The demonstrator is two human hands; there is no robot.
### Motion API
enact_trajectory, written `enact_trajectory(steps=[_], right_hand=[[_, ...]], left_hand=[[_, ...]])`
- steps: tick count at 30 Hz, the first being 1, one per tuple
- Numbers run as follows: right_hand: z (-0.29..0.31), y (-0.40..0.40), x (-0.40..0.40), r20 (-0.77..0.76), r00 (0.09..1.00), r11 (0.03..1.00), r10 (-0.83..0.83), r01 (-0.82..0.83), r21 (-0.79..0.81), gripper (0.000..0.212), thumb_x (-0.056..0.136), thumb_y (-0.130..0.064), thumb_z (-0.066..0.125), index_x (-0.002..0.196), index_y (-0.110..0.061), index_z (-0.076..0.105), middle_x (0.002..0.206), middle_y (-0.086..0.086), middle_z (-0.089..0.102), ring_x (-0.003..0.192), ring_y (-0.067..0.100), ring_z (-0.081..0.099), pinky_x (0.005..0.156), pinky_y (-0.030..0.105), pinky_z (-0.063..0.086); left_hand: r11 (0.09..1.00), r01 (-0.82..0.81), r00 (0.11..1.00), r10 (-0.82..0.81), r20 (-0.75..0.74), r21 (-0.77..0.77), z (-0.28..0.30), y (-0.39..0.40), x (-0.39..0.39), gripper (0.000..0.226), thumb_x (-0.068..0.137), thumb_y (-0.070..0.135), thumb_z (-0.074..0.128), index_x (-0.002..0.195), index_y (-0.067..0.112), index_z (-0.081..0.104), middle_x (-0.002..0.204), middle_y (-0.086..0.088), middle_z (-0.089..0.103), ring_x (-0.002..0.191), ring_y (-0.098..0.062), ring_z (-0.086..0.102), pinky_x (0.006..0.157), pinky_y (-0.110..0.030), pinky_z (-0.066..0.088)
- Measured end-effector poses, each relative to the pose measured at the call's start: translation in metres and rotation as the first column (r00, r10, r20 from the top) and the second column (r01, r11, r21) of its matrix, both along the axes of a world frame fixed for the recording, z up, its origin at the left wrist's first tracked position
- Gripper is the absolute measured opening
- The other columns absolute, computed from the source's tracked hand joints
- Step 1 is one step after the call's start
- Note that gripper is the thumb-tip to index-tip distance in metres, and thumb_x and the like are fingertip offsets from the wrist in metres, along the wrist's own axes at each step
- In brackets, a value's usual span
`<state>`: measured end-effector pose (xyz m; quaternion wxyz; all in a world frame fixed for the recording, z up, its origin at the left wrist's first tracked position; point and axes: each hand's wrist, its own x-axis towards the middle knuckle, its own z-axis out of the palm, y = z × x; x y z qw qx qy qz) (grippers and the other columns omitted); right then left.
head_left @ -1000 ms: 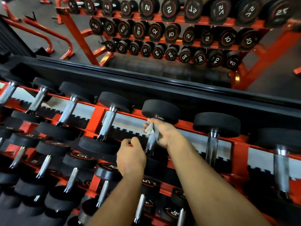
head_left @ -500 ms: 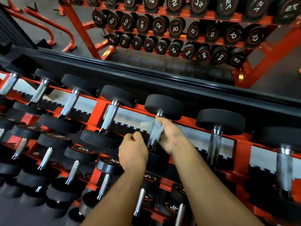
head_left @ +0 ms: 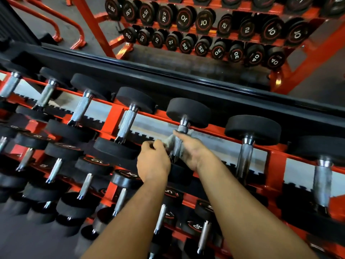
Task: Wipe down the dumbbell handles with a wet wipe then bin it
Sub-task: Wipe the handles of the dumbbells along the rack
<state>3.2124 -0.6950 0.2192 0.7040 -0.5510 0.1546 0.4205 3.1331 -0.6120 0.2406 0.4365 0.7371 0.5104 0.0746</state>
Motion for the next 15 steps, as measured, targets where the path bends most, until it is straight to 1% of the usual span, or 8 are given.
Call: enact_trajectory(steps=[2,4,7,9,10,11,12,15], right_hand=[[0.005,0.008,-0.001,0.022,1.000,1.000,0.004,-0.003,-0.031,0.029,0.084,-0.039,0.077,0.094,-0.012,0.070,0.100,0.015,0.076,0.095,0.032,0.071,0.102,0.047,0.051],[0.005,0.007,-0.007,0.035,0.999,0.997,0.028,-0.025,-0.072,0.036,0.083,-0.041,0.079,0.105,-0.014,0.071,0.103,0.012,0.076,0.104,0.032,0.071,0.104,0.046,0.050],[-0.003,-0.005,-0.015,0.136,0.977,0.970,0.163,-0.134,-0.202,0.021,0.090,-0.036,0.070,0.094,-0.016,0.075,0.090,0.003,0.078,0.098,0.027,0.071,0.099,0.044,0.052],[-0.002,-0.014,-0.021,0.227,0.944,0.923,0.238,-0.148,-0.355,0.018,0.091,-0.032,0.066,0.084,-0.016,0.074,0.080,0.000,0.075,0.084,0.020,0.068,0.081,0.036,0.055],[0.004,-0.019,-0.025,0.272,0.922,0.897,0.275,-0.145,-0.417,0.018,0.094,-0.027,0.063,0.080,-0.017,0.070,0.074,-0.003,0.070,0.074,0.014,0.063,0.068,0.028,0.050],[0.010,-0.022,-0.028,0.319,0.887,0.865,0.334,-0.154,-0.477,0.019,0.097,-0.023,0.059,0.079,-0.019,0.066,0.070,-0.005,0.064,0.067,0.011,0.057,0.059,0.025,0.042],[0.016,-0.025,-0.031,0.363,0.832,0.826,0.420,-0.185,-0.533,0.020,0.098,-0.022,0.055,0.080,-0.021,0.065,0.068,-0.006,0.062,0.064,0.011,0.054,0.056,0.026,0.038],[0.036,-0.037,-0.033,0.341,0.654,0.654,0.675,-0.318,-0.686,0.029,0.099,-0.033,0.052,0.073,-0.022,0.061,0.064,-0.006,0.060,0.061,0.015,0.052,0.057,0.029,0.037]], left_hand=[[1.000,-0.004,1.000,0.004,0.008,0.002,-0.001,0.000,0.000,0.034,0.096,0.039,0.041,0.114,0.020,0.063,0.100,-0.010,0.068,0.091,-0.033,0.055,0.079,-0.040,0.042],[1.000,-0.001,1.000,0.001,-0.005,0.006,-0.001,0.001,0.000,0.035,0.097,0.040,0.041,0.115,0.020,0.063,0.099,-0.010,0.068,0.092,-0.034,0.057,0.080,-0.041,0.043],[1.000,-0.001,1.000,0.001,-0.014,-0.013,0.000,0.001,-0.001,0.033,0.099,0.039,0.040,0.113,0.019,0.062,0.091,-0.005,0.061,0.087,-0.030,0.053,0.076,-0.038,0.037],[1.000,-0.002,1.000,0.001,-0.026,-0.022,0.002,0.001,-0.001,0.029,0.099,0.038,0.040,0.107,0.019,0.060,0.088,-0.003,0.058,0.086,-0.028,0.052,0.075,-0.037,0.037],[1.000,-0.001,1.000,0.000,-0.026,-0.026,0.003,0.001,-0.001,0.027,0.099,0.038,0.040,0.104,0.020,0.059,0.086,-0.002,0.057,0.086,-0.028,0.052,0.075,-0.037,0.037],[1.000,0.004,1.000,-0.005,-0.026,-0.030,0.004,0.001,-0.001,0.025,0.099,0.038,0.040,0.104,0.021,0.057,0.085,-0.001,0.056,0.086,-0.027,0.052,0.076,-0.037,0.037],[0.999,0.009,1.000,-0.010,-0.027,-0.034,0.004,0.001,-0.001,0.024,0.099,0.038,0.039,0.104,0.022,0.056,0.083,0.000,0.055,0.086,-0.027,0.052,0.076,-0.037,0.037],[0.999,0.018,0.999,-0.019,-0.029,-0.034,0.004,0.001,-0.002,0.026,0.099,0.039,0.039,0.106,0.021,0.057,0.086,-0.001,0.057,0.086,-0.027,0.053,0.075,-0.037,0.037]])
